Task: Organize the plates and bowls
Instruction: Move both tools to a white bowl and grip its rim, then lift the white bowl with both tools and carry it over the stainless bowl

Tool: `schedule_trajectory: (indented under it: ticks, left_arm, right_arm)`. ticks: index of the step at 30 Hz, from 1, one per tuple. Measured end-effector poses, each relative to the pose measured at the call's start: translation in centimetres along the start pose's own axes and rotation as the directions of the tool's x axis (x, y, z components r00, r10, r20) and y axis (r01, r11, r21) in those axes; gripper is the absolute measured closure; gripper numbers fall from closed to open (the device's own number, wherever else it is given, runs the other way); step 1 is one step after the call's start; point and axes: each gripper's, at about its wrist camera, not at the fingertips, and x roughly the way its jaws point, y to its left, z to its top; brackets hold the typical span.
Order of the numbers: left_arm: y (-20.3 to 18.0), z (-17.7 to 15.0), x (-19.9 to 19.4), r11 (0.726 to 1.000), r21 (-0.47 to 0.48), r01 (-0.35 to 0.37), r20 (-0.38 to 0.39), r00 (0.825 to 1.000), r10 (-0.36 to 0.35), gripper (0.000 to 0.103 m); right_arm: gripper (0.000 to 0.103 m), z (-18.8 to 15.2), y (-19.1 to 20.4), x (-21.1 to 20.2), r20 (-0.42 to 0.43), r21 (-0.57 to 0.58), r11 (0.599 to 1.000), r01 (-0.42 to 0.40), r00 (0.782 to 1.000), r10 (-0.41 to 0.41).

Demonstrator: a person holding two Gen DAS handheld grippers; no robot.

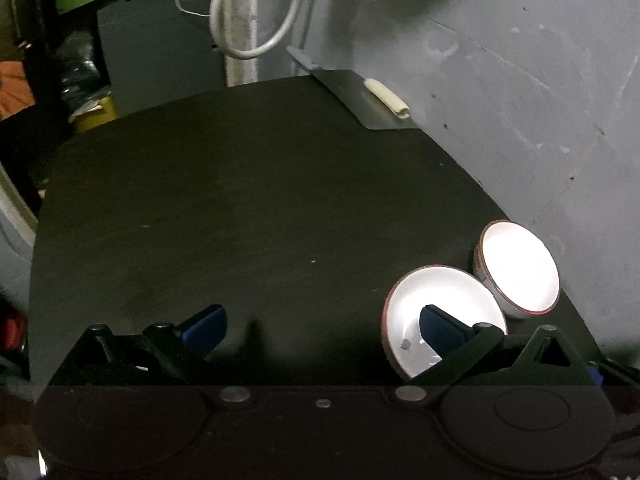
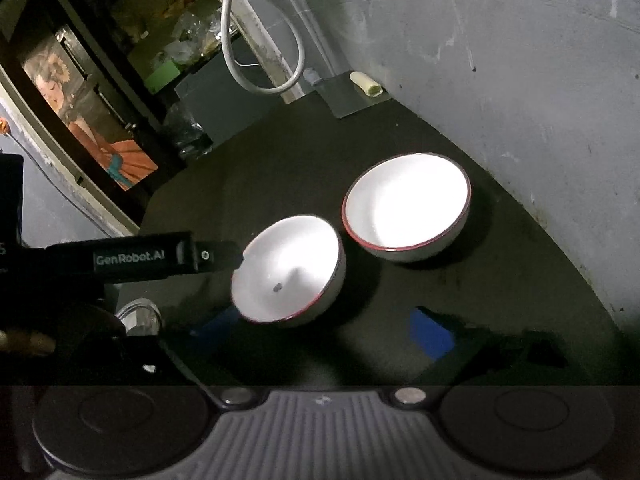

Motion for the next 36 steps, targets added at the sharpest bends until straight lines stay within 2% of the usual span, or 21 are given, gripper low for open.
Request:
schedule_trajectory:
  ticks: [5, 11, 13, 20, 22, 29, 36]
  left_arm:
    - [-0.8, 0.2, 0.8, 0.999, 0.034, 0.021, -0.011, 1.0, -0.021, 0.013]
    - [-1.2, 0.0, 1.4, 0.998, 0.029, 0.064, -0.041, 0.997, -0.062, 0.041]
    - [-1.3, 0.0, 1.6, 0.996, 0.022, 0.083, -0.051, 0.995, -0.082, 0.054]
    - [-1.8, -0.2, 1.9, 0.992, 0.002, 0.13, -0.07, 0.989, -0.129, 0.072]
    - [-2.0, -0.3, 2.0, 0.989, 0.004, 0.145, -0.074, 0.987, -0.144, 0.081]
    - [-2.0, -0.9, 1.1, 0.989, -0.005, 0.145, -0.064, 0.987, -0.145, 0.084]
    - [-1.5, -1.6, -1.1, 0.988, -0.014, 0.157, -0.045, 0.987, -0.157, 0.084]
  right_arm:
    - [0.033, 0.3, -0.2, 0.5, 0.002, 0.014, 1.0, 0.004, 1.0, -0.004]
    - [0.045, 0.7, -0.2, 1.0, 0.004, 0.025, 1.0, -0.011, 1.0, 0.011]
    - [0.052, 0.8, -0.3, 1.3, 0.002, 0.03, 0.999, -0.016, 1.0, 0.016]
    - [0.073, 1.2, -0.3, 2.0, -0.009, 0.036, 0.998, -0.051, 0.999, 0.051]
    - [0.074, 1.4, -0.3, 2.2, -0.008, 0.035, 0.998, -0.05, 0.999, 0.05]
    - [0.08, 1.1, -0.1, 1.6, -0.007, 0.037, 0.998, -0.055, 0.998, 0.056]
    - [0.08, 0.5, 0.7, -0.1, 0.008, 0.024, 0.997, -0.069, 0.998, 0.069]
